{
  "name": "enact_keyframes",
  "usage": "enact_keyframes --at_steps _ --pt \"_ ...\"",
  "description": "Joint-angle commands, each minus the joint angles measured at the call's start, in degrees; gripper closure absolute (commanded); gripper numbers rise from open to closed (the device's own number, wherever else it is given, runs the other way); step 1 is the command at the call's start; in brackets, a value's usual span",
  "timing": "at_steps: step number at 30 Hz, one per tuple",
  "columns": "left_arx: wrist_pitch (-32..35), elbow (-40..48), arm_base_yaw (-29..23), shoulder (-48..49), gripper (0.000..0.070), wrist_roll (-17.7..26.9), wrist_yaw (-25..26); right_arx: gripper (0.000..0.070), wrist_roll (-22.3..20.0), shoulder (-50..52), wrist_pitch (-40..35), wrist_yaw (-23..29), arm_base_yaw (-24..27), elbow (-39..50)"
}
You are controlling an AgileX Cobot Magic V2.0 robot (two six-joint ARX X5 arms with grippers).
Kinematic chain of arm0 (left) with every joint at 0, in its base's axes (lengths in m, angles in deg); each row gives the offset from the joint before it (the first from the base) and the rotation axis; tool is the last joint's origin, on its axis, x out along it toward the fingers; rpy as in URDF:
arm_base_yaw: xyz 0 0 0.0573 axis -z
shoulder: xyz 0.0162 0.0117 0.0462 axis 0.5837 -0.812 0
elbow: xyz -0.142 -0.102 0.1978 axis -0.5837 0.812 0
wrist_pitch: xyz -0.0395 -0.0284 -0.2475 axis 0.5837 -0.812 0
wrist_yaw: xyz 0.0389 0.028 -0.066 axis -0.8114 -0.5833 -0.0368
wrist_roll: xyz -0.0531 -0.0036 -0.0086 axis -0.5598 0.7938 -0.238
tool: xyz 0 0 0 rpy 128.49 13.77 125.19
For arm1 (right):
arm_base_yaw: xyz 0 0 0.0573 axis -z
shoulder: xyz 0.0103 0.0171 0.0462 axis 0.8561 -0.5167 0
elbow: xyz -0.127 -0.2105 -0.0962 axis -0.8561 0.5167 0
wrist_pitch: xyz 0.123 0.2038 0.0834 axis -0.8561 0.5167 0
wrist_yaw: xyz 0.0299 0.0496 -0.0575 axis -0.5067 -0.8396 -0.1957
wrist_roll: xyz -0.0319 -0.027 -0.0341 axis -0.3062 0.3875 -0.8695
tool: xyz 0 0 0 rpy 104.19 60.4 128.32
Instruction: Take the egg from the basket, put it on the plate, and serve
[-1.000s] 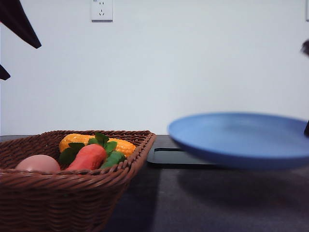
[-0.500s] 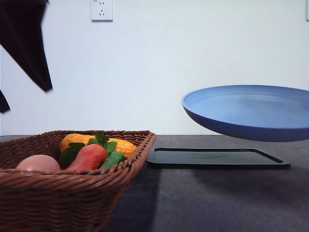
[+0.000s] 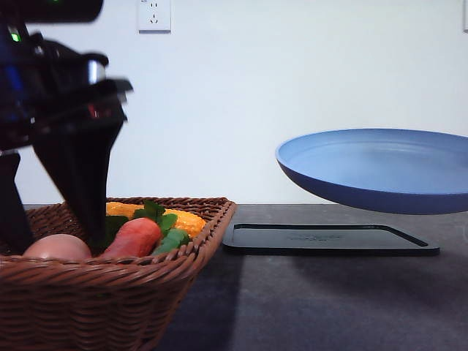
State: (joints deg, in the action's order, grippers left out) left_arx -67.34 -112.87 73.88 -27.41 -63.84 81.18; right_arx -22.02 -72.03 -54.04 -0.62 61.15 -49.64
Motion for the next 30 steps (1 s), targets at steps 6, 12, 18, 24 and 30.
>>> enact_keyframes --at_steps 6,12,18,24,30 --pt "0.3 -0.9 0.6 -3.4 0.0264 -0.2 -0.1 0.0700 0.5 -0.2 -0.8 -0.3 0.0 -0.4" --pt "0.0 -0.9 0.6 -3.6 0.0473 0.8 -0.1 0.0700 0.5 -0.2 -1.5 -0.3 0.0 -0.4" --pt "-1.5 -1.1 0.6 -3.6 0.0568 3.4 -0.1 0.0700 0.6 -0.2 -1.5 -0.3 0.0 -0.4" --pt "-6.3 -5.4 0.4 -3.4 0.0568 5.7 -0.1 0.0700 0.6 -0.2 -1.3 -1.0 -0.2 -0.4" --pt "-11.2 -14.7 0.8 -3.3 0.0568 7.3 0.5 0.0700 0.8 -0.2 0.6 -4.5 -0.4 -0.4"
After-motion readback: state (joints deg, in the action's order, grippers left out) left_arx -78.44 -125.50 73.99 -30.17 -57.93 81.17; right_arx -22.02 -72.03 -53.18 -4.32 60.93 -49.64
